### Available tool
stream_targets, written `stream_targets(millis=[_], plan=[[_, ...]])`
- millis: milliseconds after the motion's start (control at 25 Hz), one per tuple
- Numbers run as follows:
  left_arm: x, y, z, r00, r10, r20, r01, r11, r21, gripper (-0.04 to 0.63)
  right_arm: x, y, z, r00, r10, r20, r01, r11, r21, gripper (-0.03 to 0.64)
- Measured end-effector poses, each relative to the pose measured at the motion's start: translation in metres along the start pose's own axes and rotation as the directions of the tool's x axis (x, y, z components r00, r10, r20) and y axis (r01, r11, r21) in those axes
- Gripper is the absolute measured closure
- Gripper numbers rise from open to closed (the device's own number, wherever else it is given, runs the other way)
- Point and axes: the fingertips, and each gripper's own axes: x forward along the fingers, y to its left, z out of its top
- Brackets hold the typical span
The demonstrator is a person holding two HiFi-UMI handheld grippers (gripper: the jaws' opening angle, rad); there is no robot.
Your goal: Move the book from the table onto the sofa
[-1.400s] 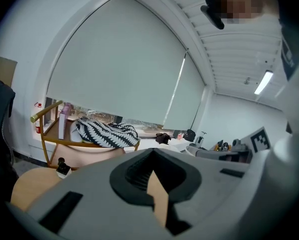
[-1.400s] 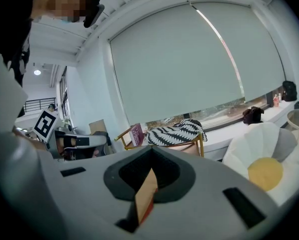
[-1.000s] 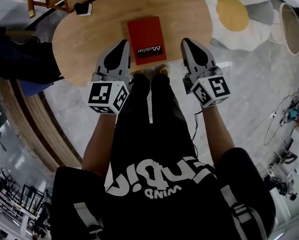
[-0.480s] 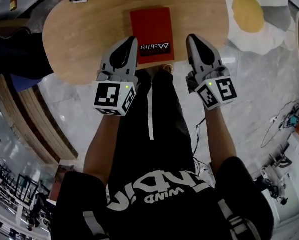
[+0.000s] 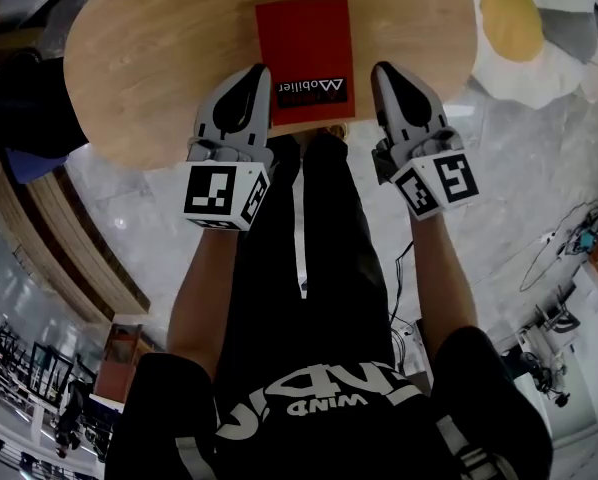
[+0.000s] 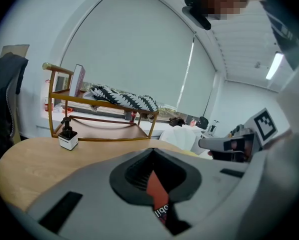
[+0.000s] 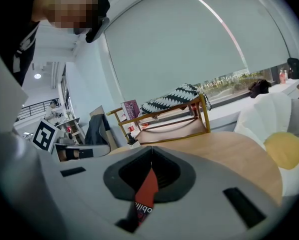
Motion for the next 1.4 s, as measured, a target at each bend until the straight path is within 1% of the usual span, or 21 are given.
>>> stream_targets(millis=[280, 320, 360, 440, 560, 600, 640, 720, 840, 1040, 1200, 1400], plan=[[0.006, -0.002, -0.012, 1.0, -0.003, -0.013, 0.003, 1.0, -0.013, 0.584, 0.006, -0.001, -0.019, 0.999, -0.011, -0.032, 0.011, 1.0, 0.025, 0.613], [0.006, -0.001, -0.012, 1.0, -0.002, -0.015, 0.002, 1.0, -0.014, 0.575, 0.007, -0.002, -0.02, 0.999, -0.012, -0.036, 0.014, 0.999, 0.031, 0.573], [0.007, -0.001, -0.013, 1.0, -0.003, -0.016, 0.002, 1.0, -0.015, 0.558, 0.007, -0.003, -0.021, 0.999, -0.014, -0.039, 0.015, 0.999, 0.037, 0.517], [0.008, -0.002, -0.014, 1.0, -0.009, -0.016, 0.009, 1.0, -0.02, 0.517, 0.008, -0.006, -0.022, 0.999, -0.02, -0.042, 0.022, 0.999, 0.041, 0.495], [0.008, -0.002, -0.016, 1.0, -0.018, -0.012, 0.018, 1.0, -0.026, 0.428, 0.009, -0.008, -0.024, 0.999, -0.021, -0.041, 0.023, 0.999, 0.044, 0.428], [0.008, -0.002, -0.017, 1.0, -0.019, -0.012, 0.018, 0.999, -0.027, 0.411, 0.009, -0.007, -0.024, 0.999, -0.013, -0.039, 0.015, 0.999, 0.048, 0.408], [0.009, -0.002, -0.017, 1.0, -0.018, -0.013, 0.018, 0.999, -0.028, 0.411, 0.01, -0.006, -0.025, 0.999, -0.004, -0.038, 0.006, 0.999, 0.052, 0.396], [0.009, -0.001, -0.02, 1.0, -0.017, -0.017, 0.016, 0.999, -0.032, 0.411, 0.01, -0.005, -0.026, 0.999, 0.007, -0.041, -0.005, 0.999, 0.054, 0.391], [0.011, 0.0, -0.025, 0.999, -0.019, -0.033, 0.017, 0.999, -0.045, 0.411, 0.011, -0.008, -0.031, 0.998, -0.002, -0.055, 0.005, 0.999, 0.054, 0.391], [0.017, 0.006, -0.04, 0.998, -0.019, -0.062, 0.015, 0.997, -0.072, 0.411, 0.016, -0.017, -0.052, 0.995, -0.015, -0.101, 0.022, 0.997, 0.069, 0.391], [0.024, 0.015, -0.063, 0.994, -0.012, -0.105, 0.004, 0.997, -0.076, 0.411, 0.022, -0.025, -0.076, 0.989, -0.014, -0.15, 0.028, 0.996, 0.089, 0.391], [0.034, 0.025, -0.098, 0.984, 0.002, -0.176, -0.018, 0.996, -0.088, 0.411, 0.031, -0.035, -0.106, 0.978, -0.011, -0.209, 0.039, 0.991, 0.13, 0.391]])
